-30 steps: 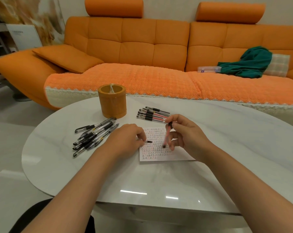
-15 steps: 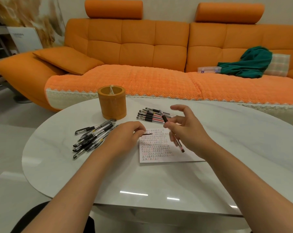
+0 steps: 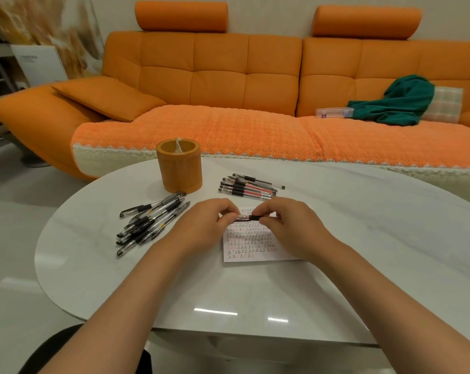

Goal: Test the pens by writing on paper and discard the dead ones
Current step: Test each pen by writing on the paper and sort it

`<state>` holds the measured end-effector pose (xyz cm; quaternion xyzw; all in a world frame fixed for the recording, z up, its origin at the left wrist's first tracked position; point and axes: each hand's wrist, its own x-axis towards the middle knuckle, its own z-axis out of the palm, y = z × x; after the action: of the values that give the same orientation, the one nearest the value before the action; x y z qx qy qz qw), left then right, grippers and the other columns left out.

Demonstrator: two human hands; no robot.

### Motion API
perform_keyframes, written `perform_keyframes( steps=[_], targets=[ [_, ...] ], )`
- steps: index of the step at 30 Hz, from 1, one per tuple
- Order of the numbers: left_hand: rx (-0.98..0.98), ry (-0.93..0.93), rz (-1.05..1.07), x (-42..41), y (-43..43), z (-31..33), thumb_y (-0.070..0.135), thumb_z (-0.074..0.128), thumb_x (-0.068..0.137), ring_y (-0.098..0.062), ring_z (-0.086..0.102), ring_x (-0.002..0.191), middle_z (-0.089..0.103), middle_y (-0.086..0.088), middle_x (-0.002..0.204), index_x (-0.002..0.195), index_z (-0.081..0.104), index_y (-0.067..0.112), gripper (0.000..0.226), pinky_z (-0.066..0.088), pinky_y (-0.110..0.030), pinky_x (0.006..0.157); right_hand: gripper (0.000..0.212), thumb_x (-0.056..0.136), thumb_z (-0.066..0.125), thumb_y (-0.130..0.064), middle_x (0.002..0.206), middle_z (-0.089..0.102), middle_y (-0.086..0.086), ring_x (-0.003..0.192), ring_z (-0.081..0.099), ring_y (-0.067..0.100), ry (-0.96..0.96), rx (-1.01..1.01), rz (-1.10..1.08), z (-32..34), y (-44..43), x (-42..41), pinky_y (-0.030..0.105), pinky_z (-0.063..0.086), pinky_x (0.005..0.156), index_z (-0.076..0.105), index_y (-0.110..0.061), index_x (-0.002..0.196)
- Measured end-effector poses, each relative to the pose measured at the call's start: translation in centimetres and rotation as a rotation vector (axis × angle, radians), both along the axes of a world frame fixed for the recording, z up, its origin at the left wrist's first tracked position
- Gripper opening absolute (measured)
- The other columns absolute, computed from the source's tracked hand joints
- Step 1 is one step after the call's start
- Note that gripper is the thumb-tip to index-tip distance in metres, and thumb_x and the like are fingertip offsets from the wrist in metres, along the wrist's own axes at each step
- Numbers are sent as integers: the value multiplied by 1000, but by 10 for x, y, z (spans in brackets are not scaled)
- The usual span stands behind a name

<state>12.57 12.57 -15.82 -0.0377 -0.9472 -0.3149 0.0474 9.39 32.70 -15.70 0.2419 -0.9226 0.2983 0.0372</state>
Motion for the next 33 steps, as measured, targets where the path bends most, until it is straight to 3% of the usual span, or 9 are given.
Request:
perform_keyframes(
  steps=[4, 7, 9, 12, 15, 17, 21, 33],
  targets=[
    [179, -62, -58, 2, 6, 0, 29, 64, 95, -2, 66, 86, 73, 14, 87, 100, 72, 30, 10, 54, -27, 80, 25, 98, 47, -24, 105, 63, -18, 95, 54, 4, 43, 118, 91, -3, -1, 3, 29, 48, 79, 65, -36, 110],
    [400, -131, -93, 6, 10, 3, 25, 73, 88, -5, 71, 81, 77, 7, 81, 95, 75, 21, 8, 58, -32, 79, 23, 85, 42, -43, 79, 59, -12, 77, 53, 12, 106, 217, 155, -4, -2, 9, 33, 43, 63, 62, -31, 85],
    [469, -148, -115, 8, 11, 4, 27, 73, 88, -9, 71, 79, 77, 3, 80, 89, 78, 19, 10, 58, -33, 78, 42, 82, 43, -62, 61, 52, -5, 60, 49, 13, 158, 270, 144, -4, -3, 11, 31, 34, 52, 55, -24, 69],
    [314, -91, -107, 6, 10, 0, 34, 63, 94, -2, 67, 84, 75, 10, 88, 88, 79, 25, 19, 54, -30, 80, 71, 76, 34, -84, 48, 39, -1, 47, 35, 15, 212, 375, 54, -7, -7, 11, 34, 27, 50, 42, -17, 55],
    [-93, -19, -63, -1, 3, -9, 37, 59, 97, -6, 51, 115, 63, 12, 121, 112, 70, 36, 19, 46, -33, 96, 71, 79, 27, -83, 46, 29, -1, 46, 28, 15, 214, 360, 0, -13, -10, 9, 36, 25, 49, 31, -18, 51],
    [-214, -58, -80, -3, -2, -15, 45, 59, 95, -9, 36, 129, 50, 14, 134, 126, 61, 40, 31, 39, -36, 106, 68, 81, 30, -78, 45, 28, -1, 46, 27, 16, 200, 363, -9, -19, -9, 6, 34, 24, 48, 31, -18, 51],
    [-269, -109, -107, -3, -7, -18, 51, 59, 92, -10, 29, 133, 42, 15, 140, 136, 51, 44, 45, 31, -40, 113, 62, 85, 44, -67, 45, 30, 0, 46, 30, 16, 181, 366, -47, -25, -10, 1, 32, 25, 48, 34, -17, 51],
    [-233, -119, -130, -8, -15, -21, 52, 60, 92, -10, 27, 134, 39, 16, 141, 135, 49, 47, 44, 27, -37, 110, 66, 87, 39, -73, 46, 36, -2, 45, 33, 14, 159, 330, -51, -30, -18, -2, 31, 26, 48, 36, -18, 50]
  ],
)
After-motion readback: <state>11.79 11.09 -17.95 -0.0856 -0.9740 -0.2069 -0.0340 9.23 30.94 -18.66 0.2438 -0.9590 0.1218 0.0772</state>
